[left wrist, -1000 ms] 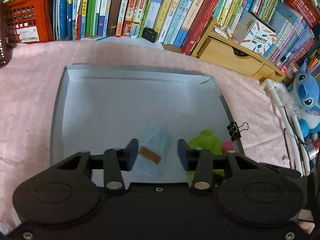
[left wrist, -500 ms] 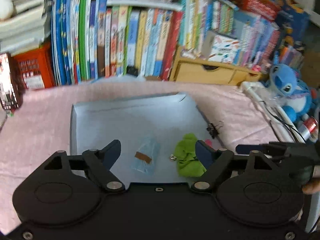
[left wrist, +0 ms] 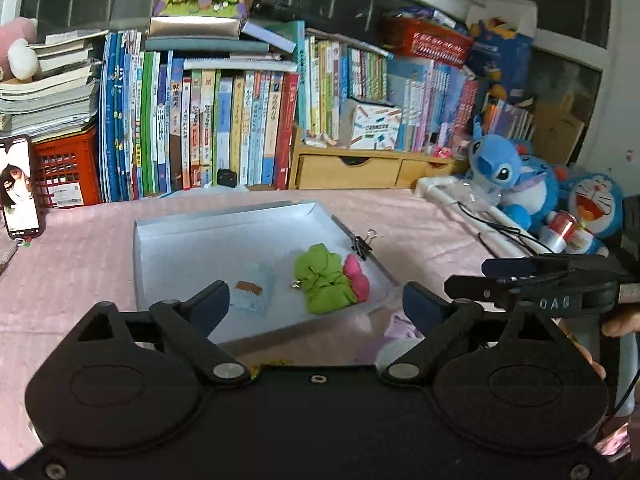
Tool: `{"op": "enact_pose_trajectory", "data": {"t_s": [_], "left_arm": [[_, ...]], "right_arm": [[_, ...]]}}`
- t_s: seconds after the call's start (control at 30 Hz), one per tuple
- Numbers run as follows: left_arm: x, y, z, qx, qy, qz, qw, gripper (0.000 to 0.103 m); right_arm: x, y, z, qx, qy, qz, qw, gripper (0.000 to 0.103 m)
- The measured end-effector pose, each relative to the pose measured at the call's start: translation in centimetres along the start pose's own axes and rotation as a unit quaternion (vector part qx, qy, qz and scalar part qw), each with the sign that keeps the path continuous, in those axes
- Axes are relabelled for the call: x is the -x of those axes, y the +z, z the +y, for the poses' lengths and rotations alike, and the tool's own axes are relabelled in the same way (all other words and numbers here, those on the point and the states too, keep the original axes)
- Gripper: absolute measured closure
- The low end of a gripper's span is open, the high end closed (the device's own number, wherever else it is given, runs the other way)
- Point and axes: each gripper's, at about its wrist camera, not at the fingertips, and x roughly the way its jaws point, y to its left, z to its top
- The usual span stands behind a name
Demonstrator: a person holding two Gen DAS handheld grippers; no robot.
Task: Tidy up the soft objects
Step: 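Lift both open tools away from the tray toward the remaining items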
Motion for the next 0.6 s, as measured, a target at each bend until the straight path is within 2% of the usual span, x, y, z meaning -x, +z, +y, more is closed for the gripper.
{"op": "enact_pose_trajectory", "data": {"t_s": [0.27, 0.6], "left_arm": [[2.5, -3.6, -0.2, 0.010, 0.002, -0.032, 0.9994, 0.006], [4.0, -7.1, -0.4, 0.016, 0.026, -0.024, 0.9993, 0.005]], "right_arm": [[3.4, -3.9, 0.8, 0.045, -0.020, -0.052, 0.997, 0.007], [5.4, -7.8, 0.9, 0.057, -0.030, -0.086, 0.994, 0.002]]}}
